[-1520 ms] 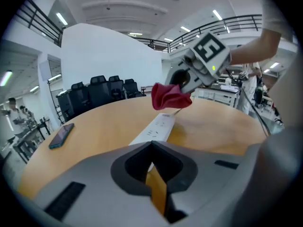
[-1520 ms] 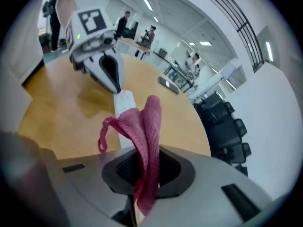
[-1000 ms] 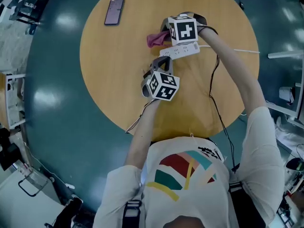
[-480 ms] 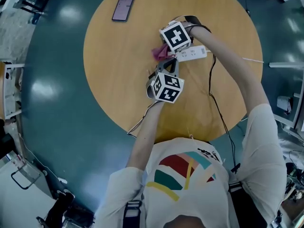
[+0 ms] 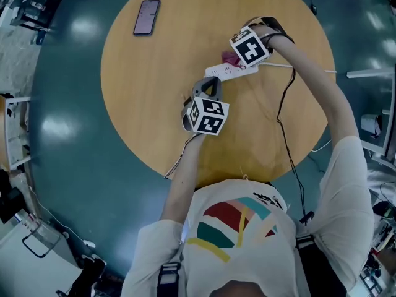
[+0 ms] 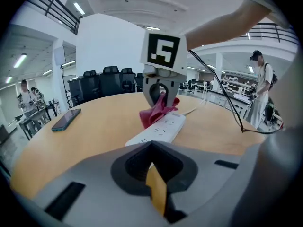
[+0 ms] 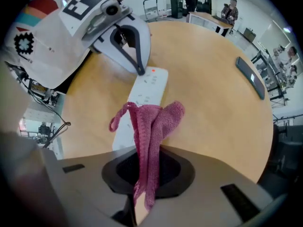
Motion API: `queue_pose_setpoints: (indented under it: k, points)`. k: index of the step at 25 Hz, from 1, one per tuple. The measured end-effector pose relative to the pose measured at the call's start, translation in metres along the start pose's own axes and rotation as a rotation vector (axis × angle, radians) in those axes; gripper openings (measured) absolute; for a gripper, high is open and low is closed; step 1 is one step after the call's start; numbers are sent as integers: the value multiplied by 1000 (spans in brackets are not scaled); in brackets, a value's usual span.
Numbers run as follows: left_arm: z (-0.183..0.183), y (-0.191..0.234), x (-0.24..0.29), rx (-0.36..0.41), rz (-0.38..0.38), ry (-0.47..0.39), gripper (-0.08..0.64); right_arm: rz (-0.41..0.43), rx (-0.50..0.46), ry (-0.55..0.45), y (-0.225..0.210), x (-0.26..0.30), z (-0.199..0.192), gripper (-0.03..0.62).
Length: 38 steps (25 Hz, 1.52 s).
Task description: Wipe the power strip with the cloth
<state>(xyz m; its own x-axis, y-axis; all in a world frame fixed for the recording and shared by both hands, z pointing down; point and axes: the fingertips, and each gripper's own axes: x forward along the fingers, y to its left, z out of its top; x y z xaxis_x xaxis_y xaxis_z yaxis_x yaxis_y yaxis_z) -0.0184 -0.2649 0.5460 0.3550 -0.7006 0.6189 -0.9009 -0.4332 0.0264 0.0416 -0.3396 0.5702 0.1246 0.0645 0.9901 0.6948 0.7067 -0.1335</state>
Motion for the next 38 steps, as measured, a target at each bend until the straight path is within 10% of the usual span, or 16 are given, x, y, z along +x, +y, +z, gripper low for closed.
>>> queue_pose_setpoints:
  k: [8, 15, 19, 38]
  points:
    - [1, -3, 3, 1, 10, 31, 41, -38, 275, -103, 26, 9, -47, 40]
    - [-1, -6, 0, 33, 24, 36, 41, -122, 1160, -461, 16, -18, -71, 39]
    - [-1, -5, 1, 44, 23, 40, 41, -109, 1477, -579, 24, -15, -83, 40]
    - [-3, -9, -2, 94, 8, 79, 41, -143, 1807, -769, 89, -11, -39, 40]
